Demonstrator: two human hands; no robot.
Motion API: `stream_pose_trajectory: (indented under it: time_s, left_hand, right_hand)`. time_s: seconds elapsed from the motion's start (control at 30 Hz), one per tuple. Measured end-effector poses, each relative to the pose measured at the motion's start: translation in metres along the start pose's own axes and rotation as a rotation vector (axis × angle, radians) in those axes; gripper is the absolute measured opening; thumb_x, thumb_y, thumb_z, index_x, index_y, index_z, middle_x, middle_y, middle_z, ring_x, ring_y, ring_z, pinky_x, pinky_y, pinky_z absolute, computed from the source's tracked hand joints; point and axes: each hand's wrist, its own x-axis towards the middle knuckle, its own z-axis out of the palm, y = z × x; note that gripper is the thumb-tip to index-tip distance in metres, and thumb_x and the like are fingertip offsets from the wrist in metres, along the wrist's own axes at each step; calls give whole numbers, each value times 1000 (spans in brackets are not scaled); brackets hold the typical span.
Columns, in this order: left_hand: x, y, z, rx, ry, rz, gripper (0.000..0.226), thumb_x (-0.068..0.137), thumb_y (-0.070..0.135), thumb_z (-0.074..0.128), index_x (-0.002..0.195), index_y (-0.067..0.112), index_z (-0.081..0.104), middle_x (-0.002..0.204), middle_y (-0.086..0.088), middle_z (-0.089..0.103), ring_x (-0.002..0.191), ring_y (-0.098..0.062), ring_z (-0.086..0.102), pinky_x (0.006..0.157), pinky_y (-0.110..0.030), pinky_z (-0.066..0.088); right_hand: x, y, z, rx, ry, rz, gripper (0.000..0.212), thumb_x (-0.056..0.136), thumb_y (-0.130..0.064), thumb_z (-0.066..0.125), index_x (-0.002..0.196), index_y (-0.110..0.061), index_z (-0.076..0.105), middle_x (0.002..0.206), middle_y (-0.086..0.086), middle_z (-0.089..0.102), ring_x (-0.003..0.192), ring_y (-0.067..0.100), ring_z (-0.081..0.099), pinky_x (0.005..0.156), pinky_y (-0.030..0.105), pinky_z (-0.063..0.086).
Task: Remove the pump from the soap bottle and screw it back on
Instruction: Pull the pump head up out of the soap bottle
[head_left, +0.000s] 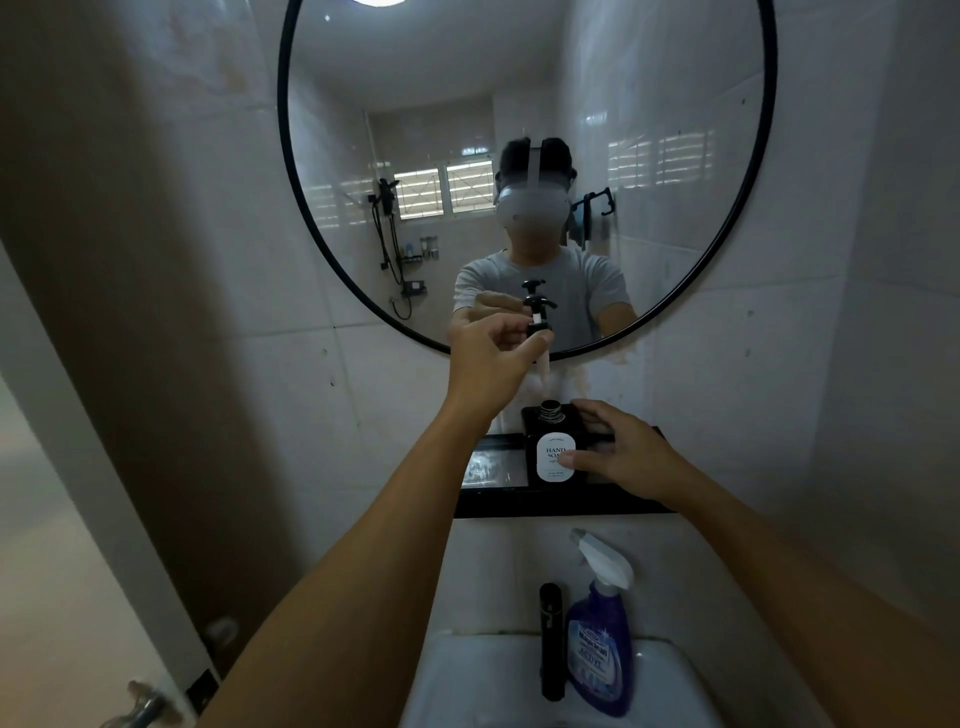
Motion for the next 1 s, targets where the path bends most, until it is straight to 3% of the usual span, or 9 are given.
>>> stream_pose_trajectory:
  time_s: [0.1, 0.2, 0.4, 0.57, 0.67, 0.8, 0.9, 1.0]
  left_hand:
    - [-2, -4, 2, 7, -10, -19, 29, 82, 17, 80, 104, -1, 75, 98, -16, 77, 86, -16, 71, 83, -24, 58]
    - [-4, -9, 3, 8, -12, -32, 30, 82, 20, 79, 104, 1, 76, 96, -12, 77, 91, -21, 74, 86, -29, 60]
    - [-9, -17, 7, 2, -25, -40, 27, 82, 20, 79, 103, 3, 77, 94, -11, 78, 92, -24, 74, 87, -34, 60]
    - [-15, -24, 9, 15, -34, -56, 26, 83, 20, 78, 105, 5, 77, 93, -8, 78, 93, -24, 74, 84, -30, 60]
    - [-18, -29, 10, 18, -42, -62, 26, 84, 19, 78, 106, 6, 76, 94, -6, 77, 93, -21, 74, 82, -24, 59]
    - [-19, -31, 11, 1, -48, -66, 28, 85, 18, 77, 110, 5, 75, 98, -8, 78, 96, -21, 74, 86, -26, 59]
    - [-20, -30, 11, 14, -66, -42, 27, 86, 16, 75, 111, 5, 75, 102, -10, 77, 98, -20, 73, 85, -21, 56]
    - [-21, -30, 10, 28, -70, -20, 27, 87, 15, 74, 112, 5, 74, 104, -11, 76, 96, -16, 71, 80, -13, 53]
  right_hand:
    - [0, 1, 0, -1, -6, -4, 81, 76, -25, 81, 145, -19, 38, 146, 3, 48, 132, 14, 46, 106, 36, 44]
    - [0, 0, -1, -5, -5, -8, 81, 77, -25, 80, 146, -21, 37, 147, 2, 46, 131, 13, 46, 105, 35, 45]
    - [-2, -1, 0, -1, -29, -42, 78, 80, -23, 77, 146, -27, 36, 135, -9, 47, 128, 6, 44, 90, 14, 44]
    - [0, 0, 0, 5, -18, -41, 75, 78, -26, 79, 143, -28, 41, 138, -4, 52, 130, 12, 47, 103, 32, 46]
    - [0, 0, 0, 5, -11, -43, 73, 79, -28, 78, 141, -30, 42, 133, -9, 51, 129, 11, 47, 104, 33, 44]
    - [0, 0, 0, -14, 0, -48, 72, 79, -32, 77, 141, -31, 42, 139, -4, 51, 129, 10, 46, 106, 36, 43]
    - [-1, -1, 1, -10, 4, -54, 69, 80, -29, 77, 140, -31, 43, 138, -4, 50, 125, 6, 45, 105, 33, 43]
    - [-1, -1, 1, -21, 7, -47, 70, 80, -31, 77, 141, -33, 42, 140, -3, 50, 127, 8, 45, 107, 38, 42]
